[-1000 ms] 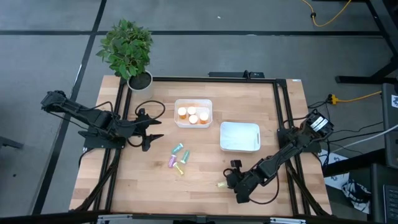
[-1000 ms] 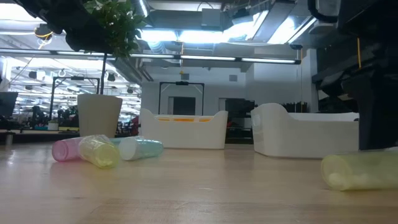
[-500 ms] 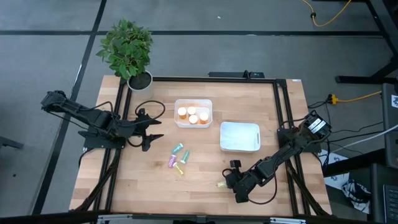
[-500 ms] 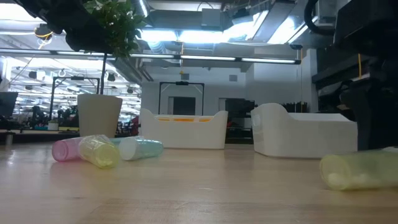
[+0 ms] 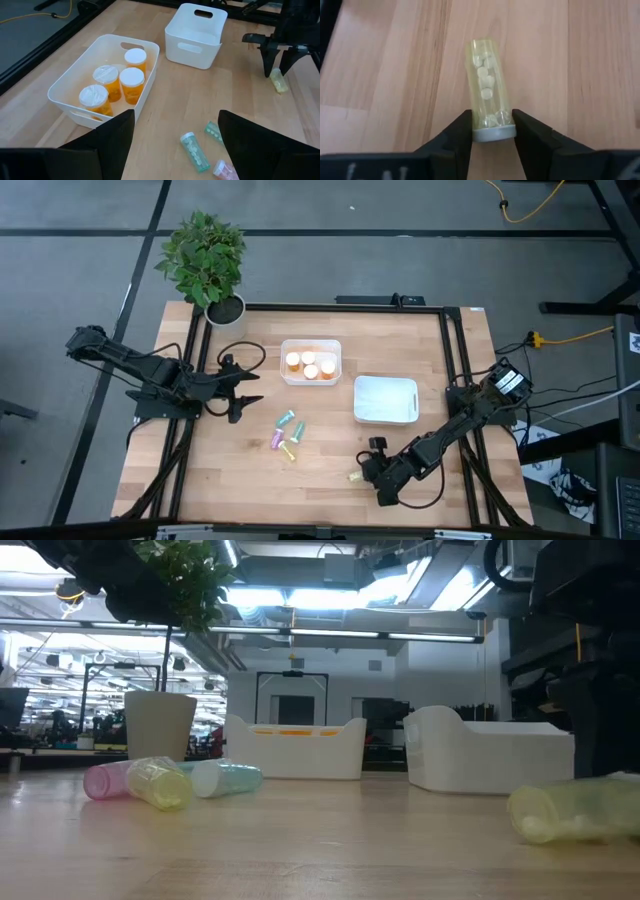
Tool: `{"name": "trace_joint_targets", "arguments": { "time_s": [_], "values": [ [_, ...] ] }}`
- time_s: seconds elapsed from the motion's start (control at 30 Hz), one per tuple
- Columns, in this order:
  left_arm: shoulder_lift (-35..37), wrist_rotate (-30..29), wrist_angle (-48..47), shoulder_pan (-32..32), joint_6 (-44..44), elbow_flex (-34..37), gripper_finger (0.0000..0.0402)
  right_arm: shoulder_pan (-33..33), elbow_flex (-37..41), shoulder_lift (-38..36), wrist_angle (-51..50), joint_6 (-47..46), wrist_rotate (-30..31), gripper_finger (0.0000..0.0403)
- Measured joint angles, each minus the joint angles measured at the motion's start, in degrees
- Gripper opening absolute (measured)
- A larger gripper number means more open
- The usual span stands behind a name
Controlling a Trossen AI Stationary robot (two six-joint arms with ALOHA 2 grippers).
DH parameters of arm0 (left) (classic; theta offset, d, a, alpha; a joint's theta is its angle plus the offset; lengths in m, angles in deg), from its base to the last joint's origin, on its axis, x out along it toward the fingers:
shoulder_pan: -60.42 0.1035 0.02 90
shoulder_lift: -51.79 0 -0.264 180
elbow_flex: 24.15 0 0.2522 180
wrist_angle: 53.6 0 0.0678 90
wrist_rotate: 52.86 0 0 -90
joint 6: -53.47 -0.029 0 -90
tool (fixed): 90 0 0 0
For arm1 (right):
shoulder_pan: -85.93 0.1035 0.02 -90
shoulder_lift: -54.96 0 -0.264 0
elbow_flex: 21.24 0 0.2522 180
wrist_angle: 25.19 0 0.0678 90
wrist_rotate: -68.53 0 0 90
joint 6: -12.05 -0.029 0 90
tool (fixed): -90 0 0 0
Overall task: Pick and place medicine bottles into bin by pill shape (circle, oval)
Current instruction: Put the small yellow pill bottle into the bottom white bin
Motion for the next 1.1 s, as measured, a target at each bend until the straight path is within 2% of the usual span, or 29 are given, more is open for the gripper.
{"name": "trace_joint_targets", "arguments": {
  "time_s": [0.17,0.37,0.53,0.67,0.77,0.83,1.1],
  "values": [
    [0.00,-0.01,0.00,-0.01,0.00,0.00,0.0281,0.00,-3.59,0.00,-8.04,0.14,-0.01,0.0121],
    [0.00,0.00,0.00,-0.02,0.00,0.00,0.0281,-0.66,-15.04,0.00,-32.50,1.87,0.21,0.0125],
    [0.00,0.00,0.01,-0.02,0.00,0.00,0.0281,-1.67,-26.50,0.00,-53.13,4.16,5.45,0.0124],
    [0.00,0.00,0.00,-0.02,0.00,0.00,0.0281,-4.26,-33.44,-0.04,-66.78,8.45,7.80,0.0123],
    [0.00,0.00,0.00,0.00,0.01,0.00,0.0281,-7.87,-36.10,-0.06,-73.45,10.58,8.63,0.0123],
    [0.00,0.00,0.00,-0.01,0.00,0.00,0.0281,-10.92,-36.45,-0.09,-76.46,11.10,7.47,0.0123],
    [0.00,0.00,0.00,0.00,0.00,0.00,0.0281,-23.89,-33.93,-0.07,-81.49,13.90,-3.95,0.0123]
  ]
}}
